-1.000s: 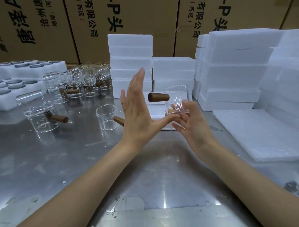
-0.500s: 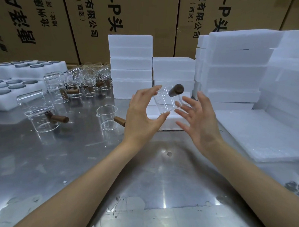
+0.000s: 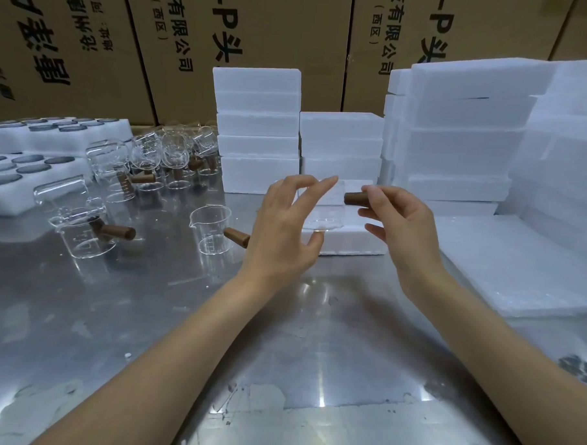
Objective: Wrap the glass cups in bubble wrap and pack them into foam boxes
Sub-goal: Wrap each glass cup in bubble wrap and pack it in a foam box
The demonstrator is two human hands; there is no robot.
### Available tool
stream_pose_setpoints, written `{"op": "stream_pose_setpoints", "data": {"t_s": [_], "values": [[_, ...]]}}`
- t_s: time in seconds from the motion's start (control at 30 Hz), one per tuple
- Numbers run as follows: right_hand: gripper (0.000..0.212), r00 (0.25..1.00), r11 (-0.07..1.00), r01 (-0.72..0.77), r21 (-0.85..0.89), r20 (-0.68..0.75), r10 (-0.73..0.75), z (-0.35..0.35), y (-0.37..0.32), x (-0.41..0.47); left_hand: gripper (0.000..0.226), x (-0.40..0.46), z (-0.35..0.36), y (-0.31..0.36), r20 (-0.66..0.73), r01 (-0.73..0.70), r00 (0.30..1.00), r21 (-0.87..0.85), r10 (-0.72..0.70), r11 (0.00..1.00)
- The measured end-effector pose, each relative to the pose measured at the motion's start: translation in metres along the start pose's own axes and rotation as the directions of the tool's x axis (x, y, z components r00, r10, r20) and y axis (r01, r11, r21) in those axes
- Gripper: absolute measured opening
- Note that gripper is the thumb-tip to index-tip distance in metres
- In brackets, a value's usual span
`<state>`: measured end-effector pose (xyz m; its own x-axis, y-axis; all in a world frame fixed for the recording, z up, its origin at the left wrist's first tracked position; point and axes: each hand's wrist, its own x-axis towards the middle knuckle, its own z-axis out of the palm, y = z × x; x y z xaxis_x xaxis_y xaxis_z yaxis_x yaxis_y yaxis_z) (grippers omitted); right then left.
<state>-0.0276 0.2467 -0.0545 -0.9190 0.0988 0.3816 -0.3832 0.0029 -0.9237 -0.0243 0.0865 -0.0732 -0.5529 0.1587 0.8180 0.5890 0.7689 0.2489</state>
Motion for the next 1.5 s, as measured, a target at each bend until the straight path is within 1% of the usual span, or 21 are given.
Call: {"op": "stream_pose_setpoints", "data": {"t_s": [0.07,0.1,0.13,0.2,0.23,0.3,0.33,0.4,0.53,0.63,0.7,0.8,0.93,1.1,1.2,1.27,1.33,1.37,1.43,1.5], "values": [[0.015,0.999,0.999,-0.050,0.013,-0.013,0.050,-0.003,0.002,0.003,0.078,0.000,0.000,-0.003,0.078,0.014,0.997,-0.070,-0.008,0.997],[0.014,0.996,0.996,-0.084,0.028,-0.016,0.085,-0.004,0.003,0.004,0.088,0.000,0.000,-0.005,0.147,0.067,0.988,-0.143,-0.045,0.988],[0.014,0.992,0.992,-0.121,0.042,-0.015,0.122,-0.005,0.003,0.005,0.099,-0.001,0.000,-0.006,0.234,0.158,0.967,-0.226,-0.104,0.961],[0.014,0.980,0.978,-0.196,0.070,-0.009,0.197,-0.007,0.004,0.006,0.113,-0.001,0.000,-0.005,0.402,0.399,0.882,-0.355,-0.248,0.845],[0.014,0.972,0.969,-0.232,0.090,-0.004,0.233,-0.008,0.005,0.007,0.113,-0.002,0.001,-0.005,0.443,0.488,0.844,-0.400,-0.303,0.776],[0.015,0.956,0.948,-0.291,0.131,0.007,0.292,-0.010,0.005,0.008,0.101,-0.001,0.003,-0.010,0.440,0.569,0.814,-0.476,-0.379,0.671],[0.015,0.950,0.939,-0.311,0.148,0.011,0.313,-0.010,0.005,0.009,0.095,0.000,0.003,-0.013,0.430,0.579,0.812,-0.500,-0.395,0.644],[0.016,0.940,0.925,-0.339,0.170,0.017,0.341,-0.012,0.005,0.009,0.086,0.001,0.003,-0.017,0.426,0.579,0.813,-0.517,-0.397,0.630],[0.015,0.922,0.913,-0.384,0.135,0.005,0.387,-0.012,0.006,0.012,0.078,-0.001,0.006,-0.021,0.459,0.598,0.796,-0.493,-0.395,0.632],[0.013,0.903,0.902,-0.426,0.069,-0.032,0.429,-0.010,0.010,0.013,0.069,-0.004,0.010,-0.022,0.489,0.595,0.788,-0.455,-0.373,0.662],[0.011,0.890,0.892,-0.452,0.019,-0.048,0.453,-0.008,0.013,0.015,0.074,-0.005,0.010,-0.022,0.500,0.579,0.791,-0.422,-0.353,0.698],[0.014,0.880,0.877,-0.475,-0.073,-0.062,0.471,-0.006,0.018,0.020,0.081,-0.006,0.010,-0.022,0.506,0.550,0.799,-0.395,-0.326,0.736],[0.017,0.907,0.885,-0.420,-0.198,-0.082,0.412,-0.004,0.030,0.021,0.074,-0.008,0.012,-0.023,0.493,0.480,0.823,-0.338,-0.282,0.809],[0.019,0.931,0.870,-0.361,-0.335,-0.078,0.357,-0.007,0.038,0.020,0.075,-0.011,0.013,-0.025,0.506,0.478,0.820,-0.346,-0.269,0.807],[0.011,0.956,0.849,-0.282,-0.448,-0.054,0.289,-0.008,0.038,0.019,0.077,-0.011,0.014,-0.026,0.515,0.478,0.815,-0.343,-0.264,0.809],[0.010,0.981,0.782,-0.188,-0.595,-0.072,0.181,-0.013,0.034,0.020,0.078,-0.012,0.014,-0.026,0.523,0.475,0.811,-0.328,-0.261,0.817],[0.016,0.990,0.666,-0.127,-0.735,-0.130,0.045,-0.023,0.029,0.023,0.081,-0.013,0.013,-0.027,0.530,0.481,0.805,-0.319,-0.267,0.817],[0.020,0.988,0.599,-0.124,-0.791,-0.156,-0.002,-0.029,0.027,0.026,0.084,-0.013,0.012,-0.028,0.533,0.486,0.801,-0.315,-0.272,0.815],[0.028,0.979,0.448,-0.173,-0.877,-0.203,-0.020,-0.044,0.026,0.031,0.087,-0.013,0.012,-0.029,0.538,0.493,0.794,-0.299,-0.282,0.817],[0.034,0.967,0.293,-0.252,-0.922,-0.250,0.046,-0.059,0.026,0.034,0.090,-0.013,0.011,-0.030,0.534,0.503,0.791,-0.290,-0.299,0.814]]}}
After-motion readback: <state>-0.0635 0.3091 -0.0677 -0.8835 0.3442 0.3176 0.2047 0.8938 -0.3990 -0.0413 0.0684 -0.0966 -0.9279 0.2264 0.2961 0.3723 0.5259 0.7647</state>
